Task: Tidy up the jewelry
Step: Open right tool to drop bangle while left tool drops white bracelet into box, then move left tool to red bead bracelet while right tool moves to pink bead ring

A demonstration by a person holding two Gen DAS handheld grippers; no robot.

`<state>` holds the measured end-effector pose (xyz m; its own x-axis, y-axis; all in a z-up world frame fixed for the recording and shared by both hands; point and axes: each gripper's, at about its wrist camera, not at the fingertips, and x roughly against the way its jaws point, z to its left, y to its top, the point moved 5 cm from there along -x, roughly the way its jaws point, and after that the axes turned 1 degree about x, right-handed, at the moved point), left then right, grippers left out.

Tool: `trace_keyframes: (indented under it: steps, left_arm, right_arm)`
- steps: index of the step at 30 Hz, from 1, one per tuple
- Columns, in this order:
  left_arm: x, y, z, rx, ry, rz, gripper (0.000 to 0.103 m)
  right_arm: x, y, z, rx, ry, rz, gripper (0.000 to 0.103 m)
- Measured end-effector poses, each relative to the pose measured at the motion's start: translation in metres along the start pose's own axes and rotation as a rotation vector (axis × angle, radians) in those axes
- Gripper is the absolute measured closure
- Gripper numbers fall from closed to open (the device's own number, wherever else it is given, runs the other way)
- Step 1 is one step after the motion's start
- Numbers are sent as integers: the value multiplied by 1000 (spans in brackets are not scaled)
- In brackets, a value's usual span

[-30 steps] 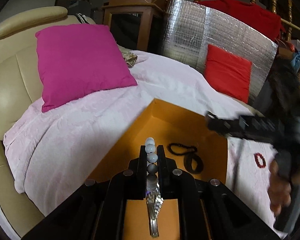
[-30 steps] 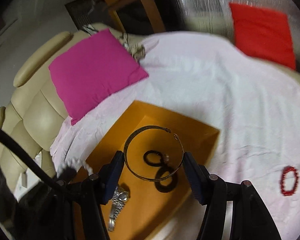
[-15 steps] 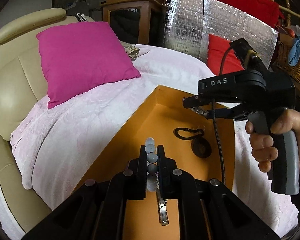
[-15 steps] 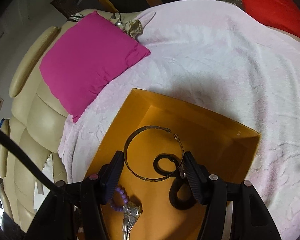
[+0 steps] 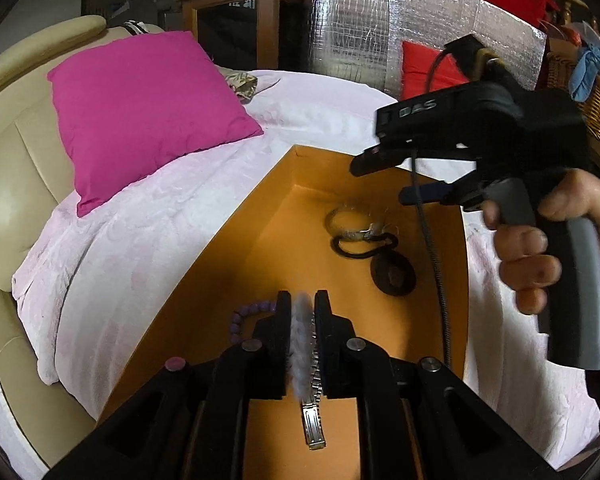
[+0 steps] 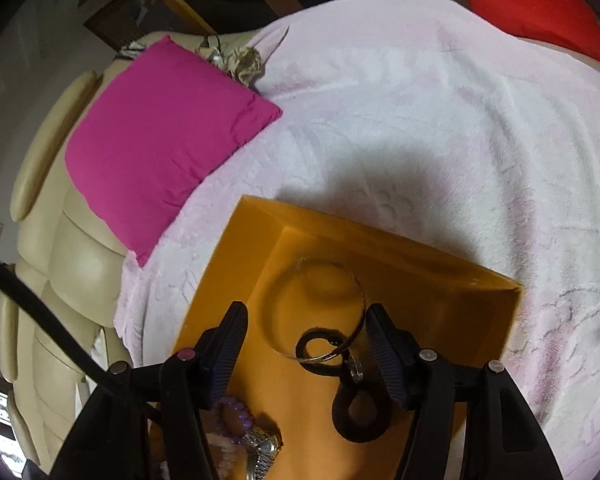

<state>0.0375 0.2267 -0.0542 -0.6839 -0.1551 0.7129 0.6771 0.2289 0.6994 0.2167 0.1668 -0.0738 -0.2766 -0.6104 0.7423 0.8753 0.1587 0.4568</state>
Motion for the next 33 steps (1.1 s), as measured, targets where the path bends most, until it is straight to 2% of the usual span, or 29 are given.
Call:
trace_keyframes:
  steps: [2,4,6,10,14,17,20,23,29,33]
  left_arm:
    - [1,1,0,9,-2,-3,74]
    - [1,2,-2,8,3,-10,69]
    - [1,3,-7,-1,4,-17,69]
    - [1,4,-15,-5,9,-24,52]
    - [3,10,-23,21,20,-54,44]
    - [4,14,-34,21,23,-77,42]
    - [6,17,-52,-19,40,-110,40]
    - [7,19,-76,-61,28,-133,40]
    - [8,14,-128,-144,7,-152,37]
    - [2,10,-163,-196,-2,-143,35]
  right_arm:
    - [9,-2,-1,-3,28,-9,38]
    - [21,-4,-3,-13,45,-30,38]
    - [34,-7,-7,-19,60,-52,38]
    - [68,-15,-24,-34,72,-103,38]
    - [105,-29,-53,-67,71,-151,38]
    - [136,-45,-85,-98,55,-191,38]
    - [168,-65,-124,-145,23,-237,38]
    - [201,-88,-166,-211,-8,-288,38]
    - [260,-133,-244,-336,-84,-397,38]
    - [295,-151,-290,-456,-128,-468,39]
